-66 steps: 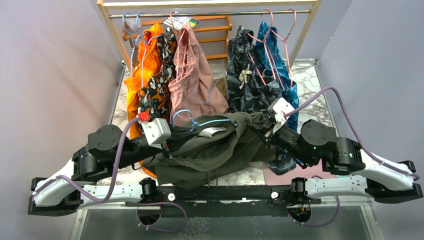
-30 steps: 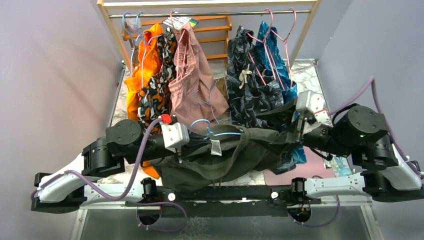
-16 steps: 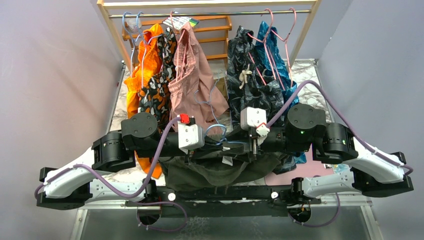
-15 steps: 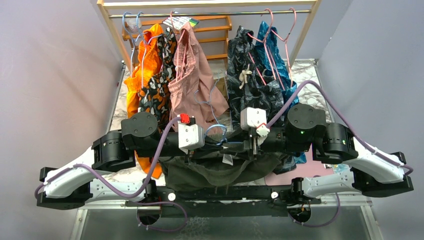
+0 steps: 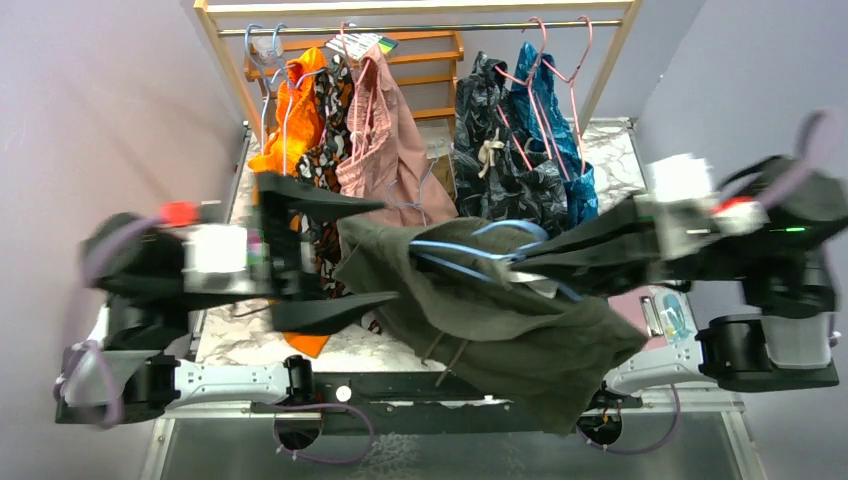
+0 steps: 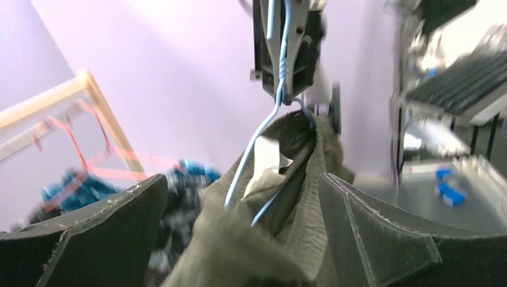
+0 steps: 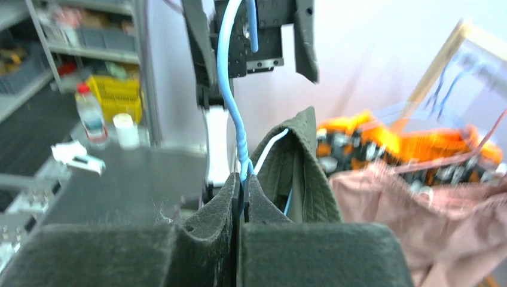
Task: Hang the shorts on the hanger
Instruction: Hang the shorts on the hanger, then place the hanger at the clothesline.
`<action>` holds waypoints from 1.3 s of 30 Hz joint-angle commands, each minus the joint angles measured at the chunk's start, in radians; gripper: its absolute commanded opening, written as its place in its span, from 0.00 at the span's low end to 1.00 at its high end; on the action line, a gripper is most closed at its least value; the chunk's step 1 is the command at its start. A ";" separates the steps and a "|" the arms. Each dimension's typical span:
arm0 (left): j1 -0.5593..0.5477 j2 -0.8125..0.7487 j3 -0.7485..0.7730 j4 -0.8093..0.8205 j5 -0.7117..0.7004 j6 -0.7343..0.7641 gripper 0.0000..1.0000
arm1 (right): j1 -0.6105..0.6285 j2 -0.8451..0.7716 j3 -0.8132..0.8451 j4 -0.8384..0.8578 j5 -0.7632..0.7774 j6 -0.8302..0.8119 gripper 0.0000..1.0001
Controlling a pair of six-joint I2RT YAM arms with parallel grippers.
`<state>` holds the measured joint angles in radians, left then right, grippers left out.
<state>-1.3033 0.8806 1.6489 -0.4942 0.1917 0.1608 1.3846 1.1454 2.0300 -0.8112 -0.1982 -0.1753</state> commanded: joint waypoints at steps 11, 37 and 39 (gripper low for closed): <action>-0.002 -0.087 -0.015 0.138 0.040 0.025 0.99 | 0.002 -0.076 -0.093 0.101 0.005 -0.012 0.01; -0.002 0.042 -0.133 0.029 0.051 0.012 0.98 | 0.002 -0.172 -0.339 0.205 0.061 0.041 0.01; -0.001 0.063 -0.135 0.004 0.051 0.013 0.95 | 0.002 -0.175 -0.341 0.207 0.056 0.047 0.01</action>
<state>-1.3045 0.9012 1.5261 -0.4175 0.2249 0.1822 1.3846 0.9993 1.6794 -0.6685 -0.1795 -0.1318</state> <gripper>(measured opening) 0.974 0.009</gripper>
